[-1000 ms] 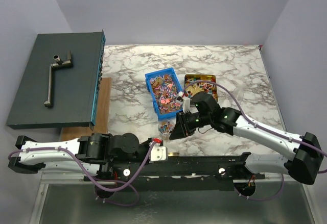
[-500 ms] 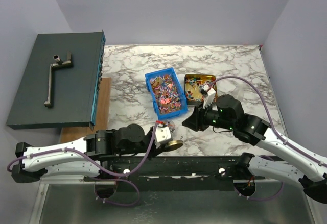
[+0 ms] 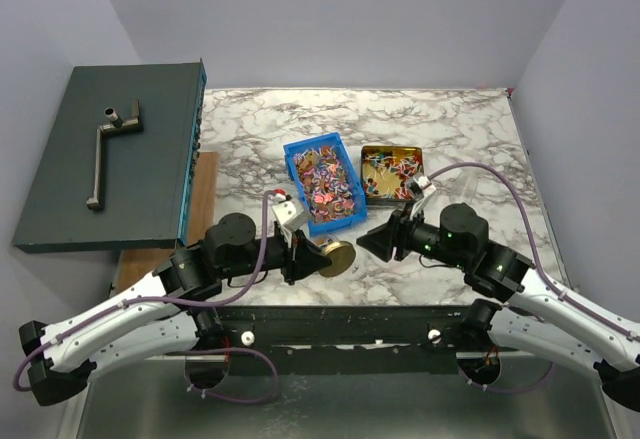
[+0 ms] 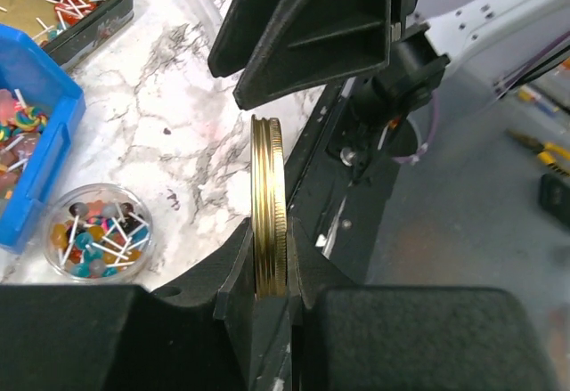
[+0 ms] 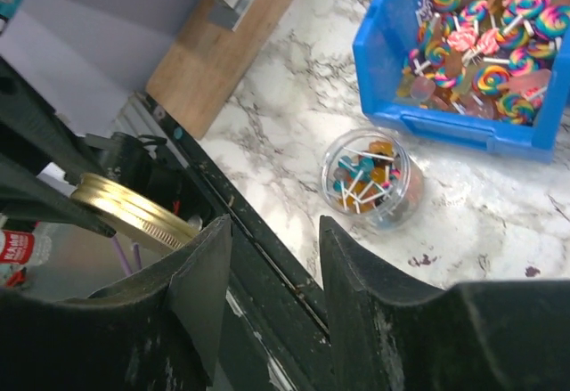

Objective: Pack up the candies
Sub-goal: Adjust the bottle lid.

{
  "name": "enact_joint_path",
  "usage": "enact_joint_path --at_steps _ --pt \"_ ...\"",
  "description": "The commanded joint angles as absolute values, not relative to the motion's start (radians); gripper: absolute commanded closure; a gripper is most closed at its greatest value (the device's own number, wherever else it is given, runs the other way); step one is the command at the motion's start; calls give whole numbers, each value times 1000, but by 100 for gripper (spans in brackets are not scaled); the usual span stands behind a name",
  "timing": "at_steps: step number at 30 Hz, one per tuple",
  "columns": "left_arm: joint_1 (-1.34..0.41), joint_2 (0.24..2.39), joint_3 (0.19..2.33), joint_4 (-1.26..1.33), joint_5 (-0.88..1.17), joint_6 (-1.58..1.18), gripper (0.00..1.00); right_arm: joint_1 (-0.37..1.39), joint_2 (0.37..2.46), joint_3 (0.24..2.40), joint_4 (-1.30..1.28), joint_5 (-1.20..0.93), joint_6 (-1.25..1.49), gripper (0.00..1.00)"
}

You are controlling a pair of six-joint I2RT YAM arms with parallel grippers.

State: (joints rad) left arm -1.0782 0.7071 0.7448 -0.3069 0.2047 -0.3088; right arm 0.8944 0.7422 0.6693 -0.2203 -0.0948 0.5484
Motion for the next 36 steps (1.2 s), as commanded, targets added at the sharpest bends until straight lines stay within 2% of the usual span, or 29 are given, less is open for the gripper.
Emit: enact_joint_path --at_steps 1,12,23,27,31,36 --pt "-996 658 703 -212 359 -477 94 891 694 611 -35 -145 596 51" --pt "-830 555 580 -43 511 -740 94 892 595 458 272 -302 712 45" --pt "-798 469 450 179 535 -966 93 891 659 449 437 -467 773 44" --pt "-795 429 417 211 518 -999 92 891 665 453 446 -502 781 46" --pt "-796 412 396 224 506 -1024 92 891 681 454 451 -525 794 54" --pt "-795 401 385 239 495 -1034 93 892 721 454 464 -555 808 57"
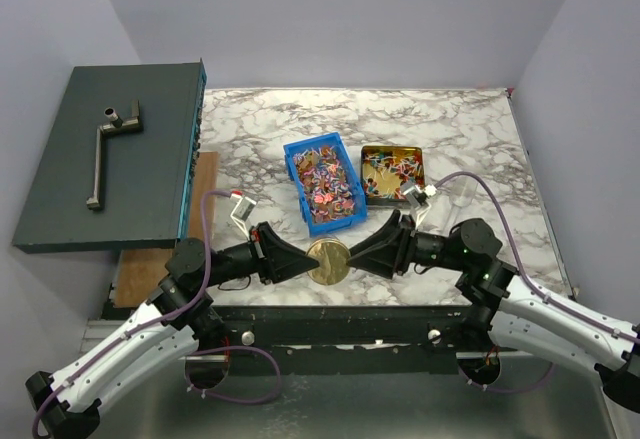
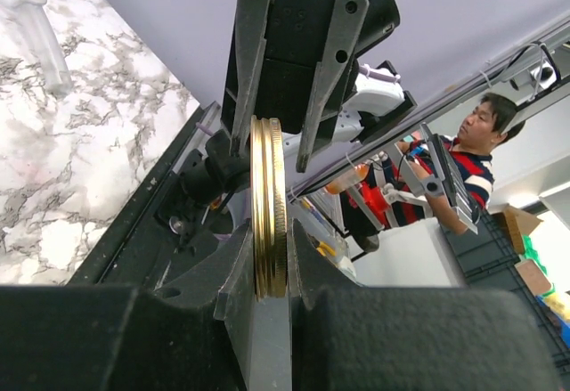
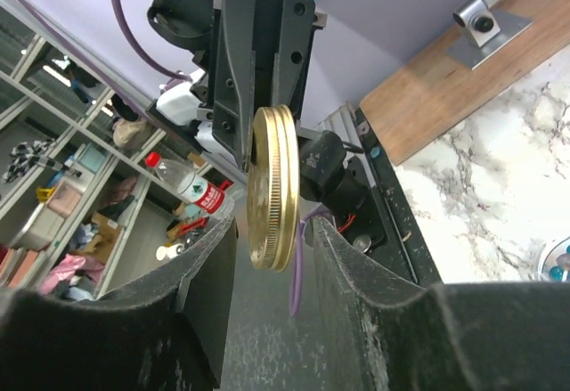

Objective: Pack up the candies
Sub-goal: Adjust the bottle lid, then close the bottle lid on the packing bottle.

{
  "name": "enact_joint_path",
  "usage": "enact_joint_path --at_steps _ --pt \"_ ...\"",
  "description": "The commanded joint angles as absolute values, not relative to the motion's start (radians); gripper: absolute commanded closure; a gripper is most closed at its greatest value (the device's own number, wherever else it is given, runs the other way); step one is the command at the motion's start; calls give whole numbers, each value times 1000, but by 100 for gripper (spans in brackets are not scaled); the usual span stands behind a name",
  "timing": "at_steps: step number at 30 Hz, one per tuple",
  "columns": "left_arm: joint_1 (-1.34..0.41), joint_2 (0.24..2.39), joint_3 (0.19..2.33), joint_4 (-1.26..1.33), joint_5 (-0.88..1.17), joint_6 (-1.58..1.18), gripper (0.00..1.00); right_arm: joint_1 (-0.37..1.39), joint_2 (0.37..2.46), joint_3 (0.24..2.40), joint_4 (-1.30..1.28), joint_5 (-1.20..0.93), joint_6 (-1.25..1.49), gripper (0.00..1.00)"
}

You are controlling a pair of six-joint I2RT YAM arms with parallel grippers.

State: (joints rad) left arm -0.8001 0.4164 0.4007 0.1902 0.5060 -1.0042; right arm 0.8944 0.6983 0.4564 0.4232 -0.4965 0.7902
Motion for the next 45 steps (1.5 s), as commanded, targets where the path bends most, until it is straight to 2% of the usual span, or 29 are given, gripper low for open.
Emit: enact_joint_path --at_steps 1,5,13,15,18,20,21,22,23,35,40,42,45 --pt "-794 401 383 240 493 -1035 93 892 729 454 475 -566 810 58" --pt "-794 398 375 241 487 -1039 93 891 750 452 500 -597 814 64" --pt "-794 394 364 242 477 -1039 91 892 767 438 530 -607 829 86" --pt "-795 394 359 242 468 -1043 82 891 774 439 534 -608 830 93" --pt "-793 388 348 239 457 -1039 65 891 774 434 534 -592 832 98" --pt "-790 382 340 226 446 -1030 55 891 766 434 518 -561 832 99" --pt "-790 377 336 216 438 -1026 49 891 759 433 509 -541 835 99" --pt "-790 372 333 207 429 -1018 38 892 754 433 498 -527 839 99" --pt "-789 365 333 192 417 -1009 33 891 748 433 486 -514 836 99" --pt "-788 385 352 5 245 -842 20 891 716 459 246 -292 784 99" --pt "-786 395 355 -66 153 -777 12 891 734 470 137 -179 797 99" --pt "-788 398 352 -83 120 -771 1 891 746 453 139 -164 822 100" --pt "-787 412 346 -100 74 -765 1 891 769 411 176 -150 871 99"
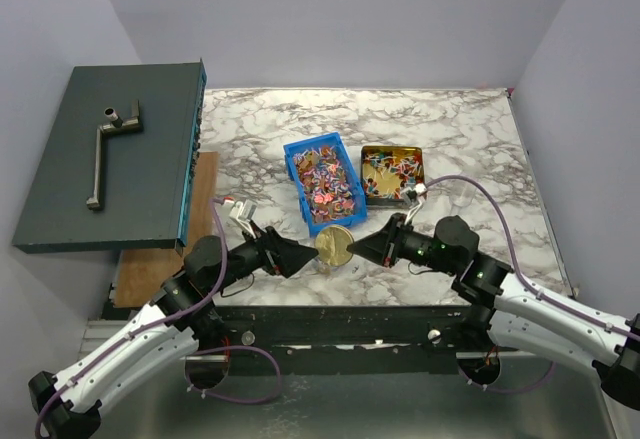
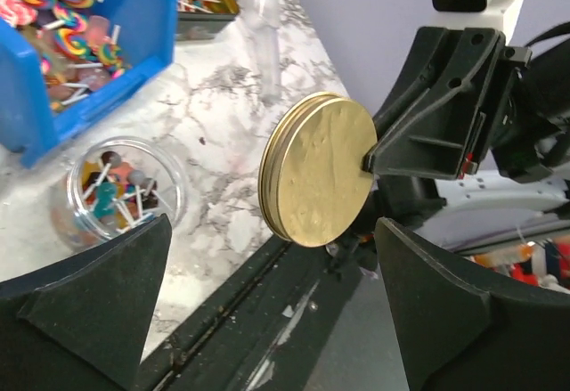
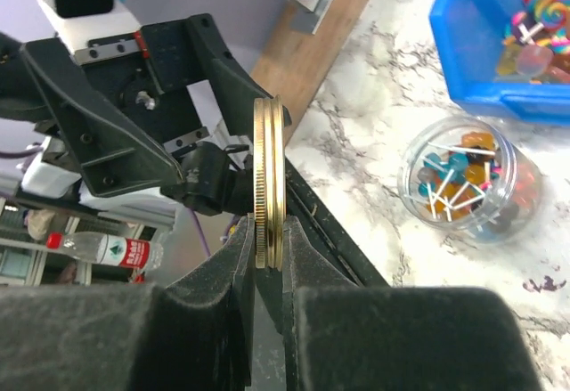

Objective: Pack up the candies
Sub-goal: Close the bottle lid on the packing bottle.

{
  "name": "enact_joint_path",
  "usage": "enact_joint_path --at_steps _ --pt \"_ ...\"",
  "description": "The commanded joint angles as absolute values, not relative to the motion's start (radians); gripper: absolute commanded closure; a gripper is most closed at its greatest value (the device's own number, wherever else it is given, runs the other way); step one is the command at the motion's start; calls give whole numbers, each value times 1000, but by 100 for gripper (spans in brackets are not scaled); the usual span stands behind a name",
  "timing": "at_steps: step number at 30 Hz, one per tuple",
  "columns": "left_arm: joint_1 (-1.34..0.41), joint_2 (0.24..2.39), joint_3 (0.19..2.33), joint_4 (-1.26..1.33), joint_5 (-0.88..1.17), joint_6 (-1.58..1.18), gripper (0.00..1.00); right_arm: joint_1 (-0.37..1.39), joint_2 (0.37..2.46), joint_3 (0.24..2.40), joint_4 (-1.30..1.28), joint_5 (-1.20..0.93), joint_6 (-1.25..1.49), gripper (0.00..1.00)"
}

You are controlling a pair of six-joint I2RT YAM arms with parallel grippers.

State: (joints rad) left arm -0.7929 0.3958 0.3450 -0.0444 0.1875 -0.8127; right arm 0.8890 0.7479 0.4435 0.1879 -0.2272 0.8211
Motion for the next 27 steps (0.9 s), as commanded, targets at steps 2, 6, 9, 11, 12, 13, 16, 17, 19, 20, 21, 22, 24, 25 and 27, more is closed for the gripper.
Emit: enact_joint_path --at_steps 2,6,9,11,12,13,16,17,19,20,21,22,24,25,27 --pt "-786 430 340 -103 55 -763 1 892 786 371 244 -165 907 99" --pt "-786 471 342 -103 45 -742 1 891 834 318 358 -182 973 99" --pt "-786 492 337 -97 15 -710 2 892 880 284 428 -185 1017 100" --pt "-787 500 329 -79 9 -690 2 892 911 261 488 -189 1041 99" --pt "-786 503 322 -67 10 -684 3 891 925 253 514 -193 1053 100" --pt "-786 503 315 -53 14 -677 3 891 942 247 546 -199 1062 99" --pt "-786 500 288 -13 24 -664 4 890 988 236 602 -202 1090 100" --pt "-787 501 280 -5 26 -659 5 890 1000 234 616 -201 1095 99" --pt "-786 513 269 -5 35 -651 5 890 1025 229 654 -202 1106 100" --pt "-786 523 267 19 40 -648 6 888 1038 231 669 -205 1109 99" --pt "-785 532 264 24 46 -645 7 889 1049 235 677 -206 1111 99" --pt "-785 544 263 27 49 -643 7 886 1062 241 683 -210 1109 99" --pt "-783 561 259 38 56 -640 8 884 1087 250 694 -216 1110 99" --pt "-782 567 255 44 57 -641 9 881 1100 252 700 -217 1112 99" --pt "-780 570 246 62 59 -644 10 873 1119 254 710 -220 1114 100"
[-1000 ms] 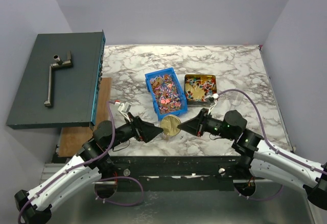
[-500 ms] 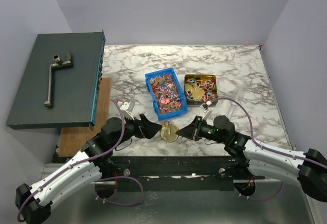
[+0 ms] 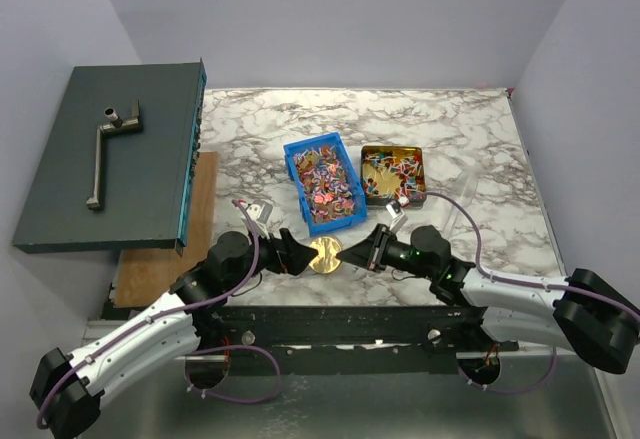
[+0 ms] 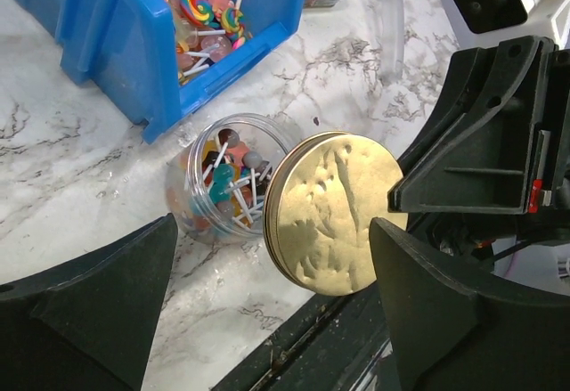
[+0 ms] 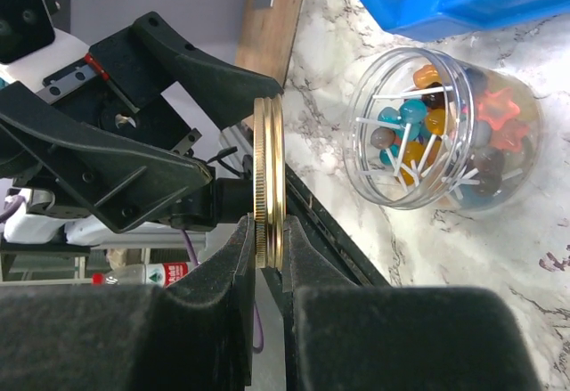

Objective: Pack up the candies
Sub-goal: Close the bottle lid on the packing bottle.

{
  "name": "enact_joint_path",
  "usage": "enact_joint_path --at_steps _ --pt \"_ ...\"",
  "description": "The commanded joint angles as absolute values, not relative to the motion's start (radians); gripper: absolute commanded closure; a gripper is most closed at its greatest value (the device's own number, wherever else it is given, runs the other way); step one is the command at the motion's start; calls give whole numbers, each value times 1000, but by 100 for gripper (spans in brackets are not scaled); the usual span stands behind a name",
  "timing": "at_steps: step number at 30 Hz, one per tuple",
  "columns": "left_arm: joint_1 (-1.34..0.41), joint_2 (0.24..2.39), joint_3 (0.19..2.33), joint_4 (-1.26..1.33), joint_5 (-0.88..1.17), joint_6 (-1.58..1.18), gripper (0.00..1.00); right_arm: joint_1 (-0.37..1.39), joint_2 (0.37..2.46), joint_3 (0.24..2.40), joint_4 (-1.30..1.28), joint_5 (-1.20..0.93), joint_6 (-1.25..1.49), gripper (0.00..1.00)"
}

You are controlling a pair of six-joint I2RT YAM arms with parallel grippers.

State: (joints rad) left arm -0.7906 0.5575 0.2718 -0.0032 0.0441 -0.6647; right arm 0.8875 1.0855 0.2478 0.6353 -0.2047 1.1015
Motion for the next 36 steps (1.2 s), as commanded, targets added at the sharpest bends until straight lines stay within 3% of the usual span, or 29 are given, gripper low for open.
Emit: enact_joint_path --at_steps 1,20,25,36 --pt "-778 569 243 68 60 -645 11 865 1128 256 713 -226 1115 99" --pt "-710 679 231 157 200 -655 30 793 1360 259 938 -327 1191 100" --pt "-696 719 230 175 231 -656 41 773 1393 256 954 -339 1209 100" --pt "-683 795 231 216 265 -660 42 752 1458 253 1002 -372 1227 99"
